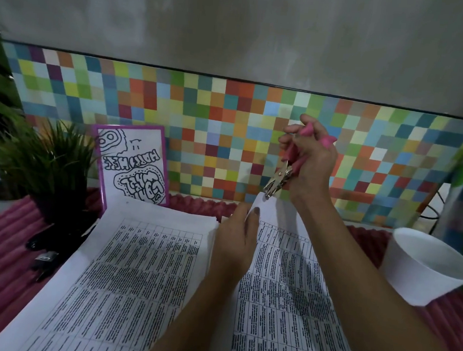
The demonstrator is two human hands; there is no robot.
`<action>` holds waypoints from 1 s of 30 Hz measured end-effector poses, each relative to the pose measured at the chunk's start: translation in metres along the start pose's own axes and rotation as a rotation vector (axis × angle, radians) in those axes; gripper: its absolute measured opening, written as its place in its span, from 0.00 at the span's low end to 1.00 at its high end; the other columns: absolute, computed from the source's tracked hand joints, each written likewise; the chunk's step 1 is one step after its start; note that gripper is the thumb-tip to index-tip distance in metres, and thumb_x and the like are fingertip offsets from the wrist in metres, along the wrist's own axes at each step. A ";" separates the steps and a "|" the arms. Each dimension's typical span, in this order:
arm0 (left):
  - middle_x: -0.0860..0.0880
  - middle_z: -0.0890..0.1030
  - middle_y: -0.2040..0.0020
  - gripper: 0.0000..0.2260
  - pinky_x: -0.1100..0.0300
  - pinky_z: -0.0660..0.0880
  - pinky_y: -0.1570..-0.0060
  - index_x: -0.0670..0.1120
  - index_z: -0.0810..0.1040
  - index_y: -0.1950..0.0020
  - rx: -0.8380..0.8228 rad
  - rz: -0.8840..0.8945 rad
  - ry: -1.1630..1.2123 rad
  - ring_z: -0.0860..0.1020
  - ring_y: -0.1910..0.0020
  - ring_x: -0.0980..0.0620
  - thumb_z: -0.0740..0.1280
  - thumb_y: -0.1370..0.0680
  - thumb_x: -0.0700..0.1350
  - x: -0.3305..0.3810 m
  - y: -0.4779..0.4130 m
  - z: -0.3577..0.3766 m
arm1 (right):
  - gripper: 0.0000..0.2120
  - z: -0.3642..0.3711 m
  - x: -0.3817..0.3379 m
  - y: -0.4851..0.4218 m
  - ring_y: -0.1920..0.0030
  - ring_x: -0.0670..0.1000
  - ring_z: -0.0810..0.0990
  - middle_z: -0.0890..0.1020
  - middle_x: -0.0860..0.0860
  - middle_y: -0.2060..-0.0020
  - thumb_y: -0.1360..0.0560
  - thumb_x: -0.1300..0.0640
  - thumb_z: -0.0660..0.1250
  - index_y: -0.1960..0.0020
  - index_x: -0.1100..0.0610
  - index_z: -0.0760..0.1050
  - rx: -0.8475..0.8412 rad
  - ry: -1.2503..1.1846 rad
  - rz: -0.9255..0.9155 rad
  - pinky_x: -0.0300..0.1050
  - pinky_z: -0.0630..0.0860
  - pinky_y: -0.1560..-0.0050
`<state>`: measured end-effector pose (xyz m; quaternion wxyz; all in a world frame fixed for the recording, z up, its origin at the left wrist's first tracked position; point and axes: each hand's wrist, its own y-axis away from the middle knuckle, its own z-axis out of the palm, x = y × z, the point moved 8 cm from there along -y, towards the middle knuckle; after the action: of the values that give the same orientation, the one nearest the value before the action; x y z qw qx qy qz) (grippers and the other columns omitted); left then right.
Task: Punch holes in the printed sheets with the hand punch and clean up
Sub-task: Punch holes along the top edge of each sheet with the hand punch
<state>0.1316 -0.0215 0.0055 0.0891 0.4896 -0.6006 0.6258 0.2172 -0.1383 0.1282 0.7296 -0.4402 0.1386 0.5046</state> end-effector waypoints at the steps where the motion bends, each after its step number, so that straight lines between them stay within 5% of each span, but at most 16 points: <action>1: 0.55 0.69 0.74 0.10 0.58 0.64 0.76 0.48 0.74 0.53 0.005 0.005 0.001 0.68 0.77 0.57 0.56 0.16 0.49 0.001 0.000 -0.001 | 0.17 0.002 0.002 0.000 0.67 0.53 0.78 0.80 0.57 0.63 0.33 0.74 0.60 0.45 0.64 0.73 -0.030 -0.003 -0.002 0.44 0.75 0.63; 7: 0.54 0.67 0.73 0.12 0.58 0.61 0.74 0.46 0.73 0.54 0.025 -0.006 0.028 0.65 0.76 0.57 0.56 0.16 0.49 -0.002 -0.001 -0.003 | 0.13 0.012 0.011 0.004 0.71 0.53 0.74 0.76 0.56 0.64 0.33 0.69 0.63 0.49 0.60 0.73 -0.126 0.026 0.076 0.42 0.73 0.71; 10: 0.54 0.66 0.74 0.11 0.60 0.60 0.74 0.47 0.72 0.56 0.025 0.003 0.021 0.64 0.77 0.57 0.57 0.16 0.47 0.000 -0.001 -0.003 | 0.09 0.014 0.012 0.006 0.74 0.51 0.71 0.76 0.55 0.67 0.28 0.59 0.67 0.50 0.62 0.75 -0.117 0.055 0.072 0.40 0.69 0.75; 14: 0.55 0.65 0.74 0.11 0.59 0.60 0.75 0.47 0.72 0.56 0.027 0.000 0.018 0.64 0.77 0.57 0.57 0.16 0.49 -0.002 0.000 -0.002 | 0.21 0.013 0.017 0.004 0.74 0.52 0.69 0.75 0.57 0.68 0.25 0.46 0.66 0.49 0.66 0.76 -0.076 0.060 0.076 0.41 0.68 0.75; 24: 0.55 0.65 0.74 0.12 0.56 0.61 0.76 0.47 0.71 0.57 0.025 -0.010 0.040 0.64 0.77 0.57 0.56 0.17 0.49 -0.001 -0.001 -0.003 | 0.14 0.011 0.013 0.005 0.76 0.52 0.69 0.75 0.57 0.70 0.21 0.52 0.63 0.62 0.58 0.75 -0.062 0.080 0.007 0.39 0.67 0.77; 30: 0.54 0.66 0.73 0.11 0.49 0.63 0.75 0.46 0.72 0.57 0.016 -0.040 0.097 0.64 0.76 0.55 0.57 0.17 0.49 -0.003 -0.001 -0.004 | 0.12 0.006 0.015 0.006 0.79 0.51 0.69 0.74 0.56 0.72 0.20 0.57 0.63 0.61 0.61 0.71 0.012 0.100 0.006 0.38 0.66 0.79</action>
<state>0.1317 -0.0168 0.0052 0.1268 0.4712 -0.5805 0.6519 0.2177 -0.1234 0.1192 0.7228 -0.4603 0.1793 0.4833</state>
